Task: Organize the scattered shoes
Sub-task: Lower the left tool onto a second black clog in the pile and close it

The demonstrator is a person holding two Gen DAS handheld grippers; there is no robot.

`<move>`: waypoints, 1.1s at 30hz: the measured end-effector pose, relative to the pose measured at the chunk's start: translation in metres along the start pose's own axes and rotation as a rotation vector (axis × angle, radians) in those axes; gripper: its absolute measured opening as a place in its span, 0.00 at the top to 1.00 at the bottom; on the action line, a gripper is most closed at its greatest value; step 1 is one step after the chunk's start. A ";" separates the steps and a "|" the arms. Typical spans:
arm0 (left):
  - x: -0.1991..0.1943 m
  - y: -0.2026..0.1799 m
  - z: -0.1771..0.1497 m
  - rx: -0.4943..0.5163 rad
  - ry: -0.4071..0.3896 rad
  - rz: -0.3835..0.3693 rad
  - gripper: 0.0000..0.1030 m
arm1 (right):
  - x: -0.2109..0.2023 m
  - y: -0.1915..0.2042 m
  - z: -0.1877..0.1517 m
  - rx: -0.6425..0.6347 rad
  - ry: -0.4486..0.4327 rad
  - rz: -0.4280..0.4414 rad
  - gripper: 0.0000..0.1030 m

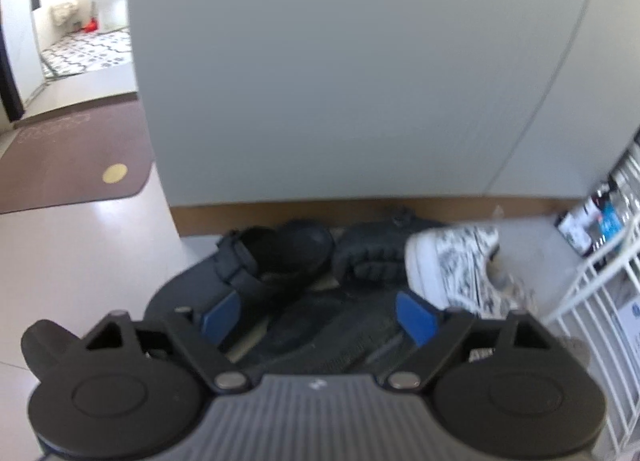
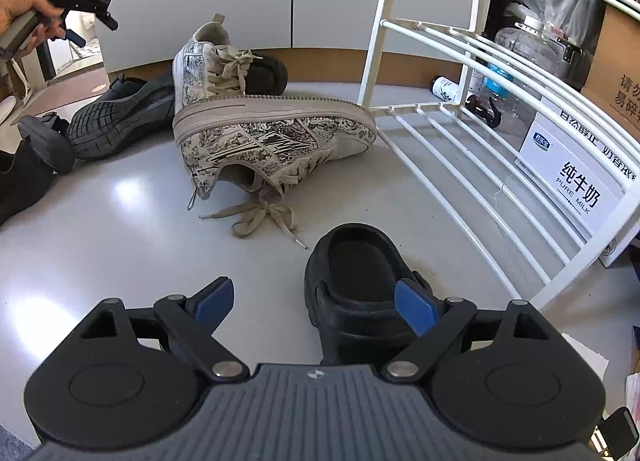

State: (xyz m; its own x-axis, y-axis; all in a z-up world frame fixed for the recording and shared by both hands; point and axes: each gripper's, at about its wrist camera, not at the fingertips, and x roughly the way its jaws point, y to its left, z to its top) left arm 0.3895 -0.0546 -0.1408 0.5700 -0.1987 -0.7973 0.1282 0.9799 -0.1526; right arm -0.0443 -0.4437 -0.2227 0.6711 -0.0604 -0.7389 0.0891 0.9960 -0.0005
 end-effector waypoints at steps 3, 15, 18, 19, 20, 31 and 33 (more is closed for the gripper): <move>0.007 0.009 0.003 -0.025 0.046 -0.017 0.14 | 0.000 0.003 0.001 0.001 -0.004 0.011 0.12; 0.044 0.003 -0.001 0.206 0.104 -0.057 0.33 | -0.001 0.005 -0.002 0.049 -0.009 0.109 0.11; 0.060 -0.001 0.002 0.291 0.097 -0.076 0.34 | 0.001 0.001 -0.002 0.054 0.028 0.145 0.06; 0.067 -0.002 0.004 0.312 0.096 -0.085 0.34 | 0.001 0.000 -0.001 0.052 0.031 0.139 0.06; 0.070 -0.002 0.005 0.318 0.097 -0.085 0.34 | 0.001 0.000 0.001 0.053 0.032 0.131 0.05; 0.116 -0.029 0.032 0.546 0.111 -0.097 0.33 | 0.013 0.020 0.021 0.029 0.002 0.193 0.03; 0.126 -0.035 0.035 0.569 0.126 -0.105 0.33 | 0.018 0.022 0.024 0.017 0.004 0.204 0.03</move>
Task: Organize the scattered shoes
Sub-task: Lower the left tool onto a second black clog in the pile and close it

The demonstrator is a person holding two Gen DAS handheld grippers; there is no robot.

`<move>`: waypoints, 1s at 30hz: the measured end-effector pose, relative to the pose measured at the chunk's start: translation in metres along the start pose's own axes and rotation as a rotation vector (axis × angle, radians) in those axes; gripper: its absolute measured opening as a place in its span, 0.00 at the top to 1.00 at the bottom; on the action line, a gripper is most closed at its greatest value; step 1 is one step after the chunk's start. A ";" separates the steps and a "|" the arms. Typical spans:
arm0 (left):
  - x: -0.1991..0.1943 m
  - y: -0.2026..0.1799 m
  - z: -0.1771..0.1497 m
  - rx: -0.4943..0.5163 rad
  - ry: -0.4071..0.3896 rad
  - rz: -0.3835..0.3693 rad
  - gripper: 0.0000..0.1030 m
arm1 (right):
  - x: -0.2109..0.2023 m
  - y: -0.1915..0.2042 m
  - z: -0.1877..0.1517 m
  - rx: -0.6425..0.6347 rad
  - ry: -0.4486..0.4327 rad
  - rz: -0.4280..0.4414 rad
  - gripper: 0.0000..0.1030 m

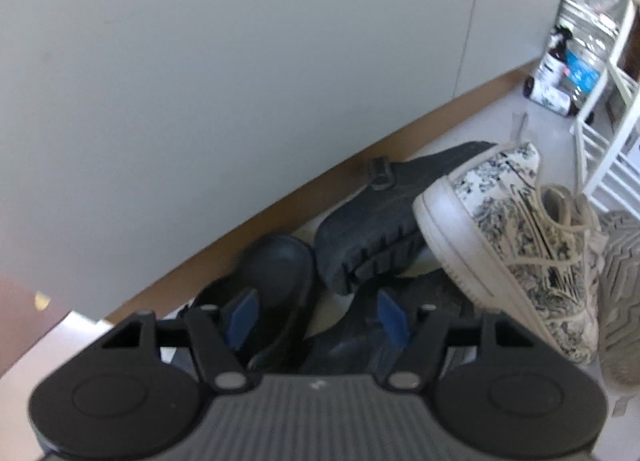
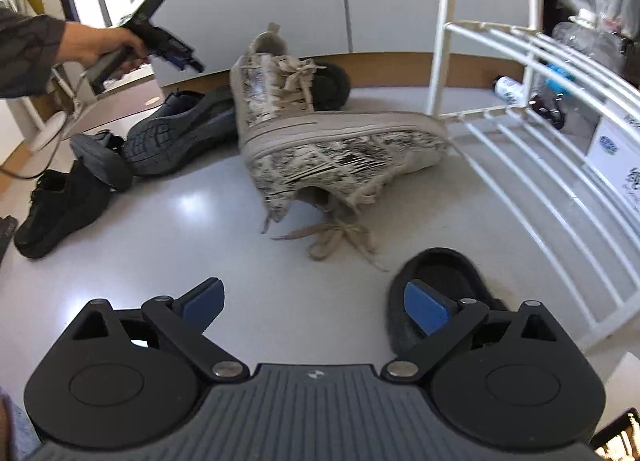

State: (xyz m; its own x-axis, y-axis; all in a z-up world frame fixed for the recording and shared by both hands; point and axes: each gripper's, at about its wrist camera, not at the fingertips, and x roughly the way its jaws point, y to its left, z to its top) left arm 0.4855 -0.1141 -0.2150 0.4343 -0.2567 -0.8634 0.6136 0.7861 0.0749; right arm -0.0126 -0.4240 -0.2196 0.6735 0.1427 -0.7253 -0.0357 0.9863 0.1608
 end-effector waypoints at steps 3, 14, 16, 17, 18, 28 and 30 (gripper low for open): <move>0.017 -0.002 0.009 0.034 0.026 -0.017 0.33 | 0.009 -0.001 0.009 -0.015 -0.017 -0.006 0.03; 0.061 -0.014 0.022 0.167 0.023 -0.055 0.22 | 0.040 -0.010 0.031 -0.040 -0.047 0.019 0.03; 0.069 -0.017 0.024 0.196 0.015 -0.056 0.22 | 0.044 -0.011 0.030 -0.039 -0.042 0.019 0.03; 0.070 -0.017 0.024 0.202 0.011 -0.060 0.20 | 0.046 -0.012 0.029 -0.042 -0.034 0.019 0.03; 0.073 -0.017 0.026 0.208 0.008 -0.069 0.19 | 0.048 -0.013 0.028 -0.043 -0.029 0.018 0.03; 0.087 -0.029 0.039 0.242 -0.039 -0.121 0.25 | 0.057 -0.026 0.023 -0.035 0.009 -0.022 0.03; 0.089 -0.032 0.042 0.244 -0.035 -0.158 0.28 | 0.058 -0.027 0.021 -0.040 0.016 -0.021 0.03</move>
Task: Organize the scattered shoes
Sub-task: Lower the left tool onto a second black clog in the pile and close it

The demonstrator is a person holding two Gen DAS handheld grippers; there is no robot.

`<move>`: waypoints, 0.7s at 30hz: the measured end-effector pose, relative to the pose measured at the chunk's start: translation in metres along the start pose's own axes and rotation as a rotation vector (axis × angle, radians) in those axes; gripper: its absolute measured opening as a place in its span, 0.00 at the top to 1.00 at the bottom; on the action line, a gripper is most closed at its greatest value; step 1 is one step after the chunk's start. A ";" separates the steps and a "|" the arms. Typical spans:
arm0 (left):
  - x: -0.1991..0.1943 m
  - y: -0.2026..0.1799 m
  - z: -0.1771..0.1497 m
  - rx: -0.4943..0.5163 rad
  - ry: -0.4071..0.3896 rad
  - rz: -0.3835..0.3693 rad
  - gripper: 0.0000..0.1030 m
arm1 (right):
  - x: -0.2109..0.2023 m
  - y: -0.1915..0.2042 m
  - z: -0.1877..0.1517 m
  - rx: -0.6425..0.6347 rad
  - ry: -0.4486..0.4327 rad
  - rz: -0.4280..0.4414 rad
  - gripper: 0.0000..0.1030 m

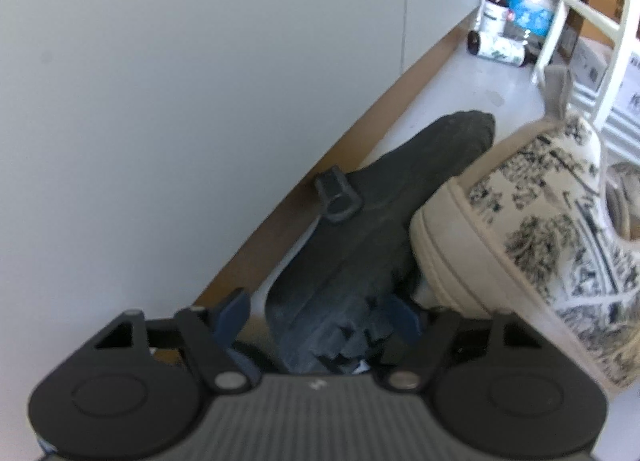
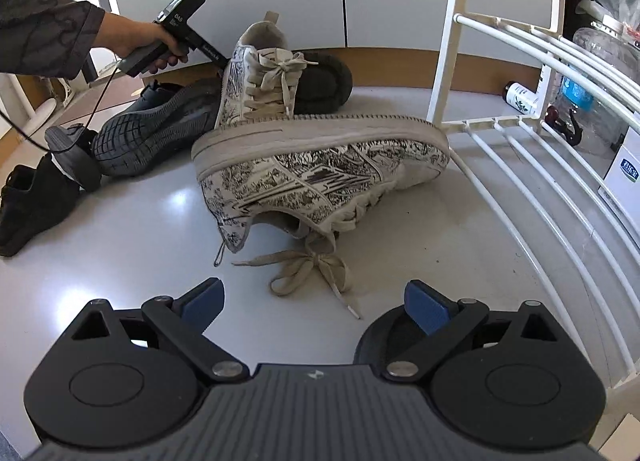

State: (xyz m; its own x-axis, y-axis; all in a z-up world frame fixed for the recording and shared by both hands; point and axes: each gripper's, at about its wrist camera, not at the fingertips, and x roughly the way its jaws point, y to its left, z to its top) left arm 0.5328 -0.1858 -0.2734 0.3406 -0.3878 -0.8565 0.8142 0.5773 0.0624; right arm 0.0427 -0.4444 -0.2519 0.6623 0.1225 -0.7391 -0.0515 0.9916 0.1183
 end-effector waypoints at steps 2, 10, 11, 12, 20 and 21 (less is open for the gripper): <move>0.004 -0.002 0.003 0.011 0.007 -0.015 0.27 | 0.001 -0.001 -0.002 -0.002 0.008 0.003 0.03; 0.012 0.000 0.006 -0.013 -0.008 -0.059 0.21 | 0.003 -0.004 -0.005 -0.001 0.020 0.006 0.03; 0.012 -0.001 0.006 -0.006 -0.017 -0.061 0.21 | 0.003 -0.004 -0.005 -0.003 0.019 0.007 0.03; 0.013 -0.001 0.006 0.001 -0.026 -0.062 0.21 | 0.002 -0.003 -0.005 -0.007 0.018 0.008 0.03; 0.005 -0.007 0.005 0.049 -0.032 -0.117 0.40 | 0.001 -0.001 -0.008 -0.011 0.026 -0.004 0.03; 0.004 -0.007 0.004 0.061 -0.022 -0.135 0.40 | 0.000 -0.002 -0.008 -0.009 0.024 -0.006 0.03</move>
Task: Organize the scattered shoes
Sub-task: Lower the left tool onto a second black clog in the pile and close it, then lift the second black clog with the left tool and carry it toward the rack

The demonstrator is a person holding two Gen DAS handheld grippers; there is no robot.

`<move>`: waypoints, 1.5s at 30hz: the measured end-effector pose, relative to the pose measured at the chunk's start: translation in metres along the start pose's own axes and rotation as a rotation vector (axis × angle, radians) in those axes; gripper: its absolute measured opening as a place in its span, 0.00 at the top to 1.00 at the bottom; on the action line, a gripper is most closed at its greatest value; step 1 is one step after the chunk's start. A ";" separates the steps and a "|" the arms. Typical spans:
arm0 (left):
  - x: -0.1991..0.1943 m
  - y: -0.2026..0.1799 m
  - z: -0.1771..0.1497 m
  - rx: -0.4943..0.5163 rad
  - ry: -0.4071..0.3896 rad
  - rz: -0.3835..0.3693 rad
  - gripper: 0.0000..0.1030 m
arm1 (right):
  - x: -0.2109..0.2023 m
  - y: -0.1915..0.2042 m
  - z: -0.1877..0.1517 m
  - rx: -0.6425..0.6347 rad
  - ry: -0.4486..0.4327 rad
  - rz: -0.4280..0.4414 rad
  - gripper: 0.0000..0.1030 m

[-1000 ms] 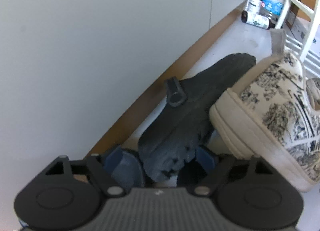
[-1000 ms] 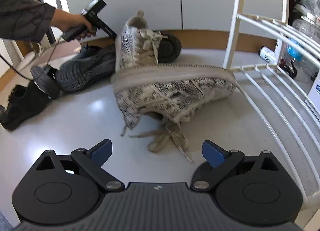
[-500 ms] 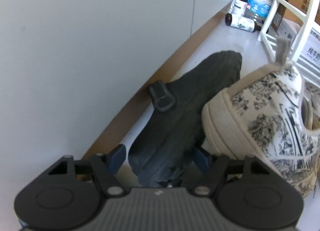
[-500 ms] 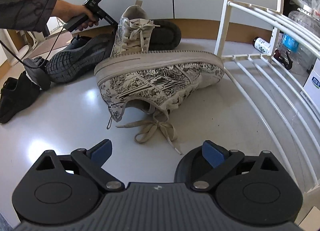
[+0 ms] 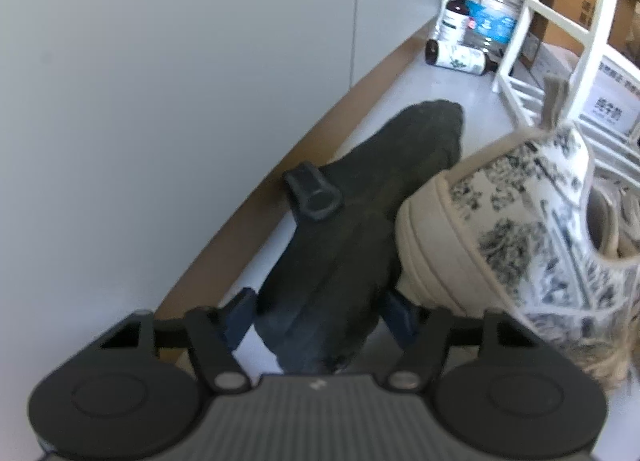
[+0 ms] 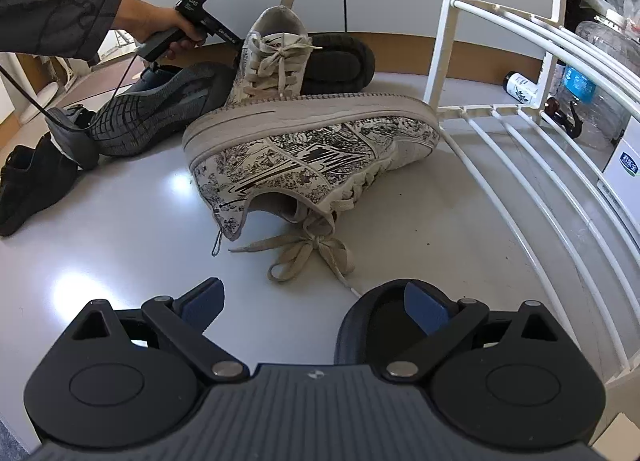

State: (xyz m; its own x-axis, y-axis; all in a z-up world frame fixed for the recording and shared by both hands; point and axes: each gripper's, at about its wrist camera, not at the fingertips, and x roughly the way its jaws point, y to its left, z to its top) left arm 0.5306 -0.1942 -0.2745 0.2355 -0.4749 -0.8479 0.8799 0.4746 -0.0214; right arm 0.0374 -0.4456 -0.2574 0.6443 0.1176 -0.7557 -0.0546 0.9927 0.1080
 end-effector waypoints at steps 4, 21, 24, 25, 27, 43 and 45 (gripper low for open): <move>-0.002 -0.004 0.000 0.049 0.034 -0.021 0.43 | 0.002 0.001 -0.001 -0.005 0.001 -0.003 0.03; 0.018 -0.004 0.006 0.060 0.007 0.014 0.19 | 0.001 -0.001 -0.007 -0.010 0.006 -0.013 0.03; 0.017 0.001 0.005 0.024 -0.001 -0.012 0.30 | 0.000 -0.004 -0.009 0.000 0.013 -0.024 0.03; 0.017 0.002 0.006 0.021 0.001 -0.012 0.30 | -0.001 -0.004 -0.009 0.006 0.013 -0.026 0.03; 0.014 0.003 0.007 0.014 0.008 -0.012 0.31 | -0.002 -0.003 -0.010 0.017 0.013 -0.029 0.03; -0.053 -0.009 0.021 -0.004 -0.028 0.071 0.34 | -0.025 0.023 -0.028 0.068 -0.012 -0.026 0.03; -0.057 -0.014 0.019 0.019 -0.012 0.088 0.35 | -0.032 0.024 -0.030 0.078 -0.019 -0.025 0.03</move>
State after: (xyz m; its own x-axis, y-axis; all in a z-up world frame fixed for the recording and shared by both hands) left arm 0.5128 -0.1875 -0.2155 0.3175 -0.4410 -0.8395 0.8630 0.5012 0.0631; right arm -0.0077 -0.4247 -0.2503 0.6589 0.0913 -0.7466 0.0207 0.9900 0.1393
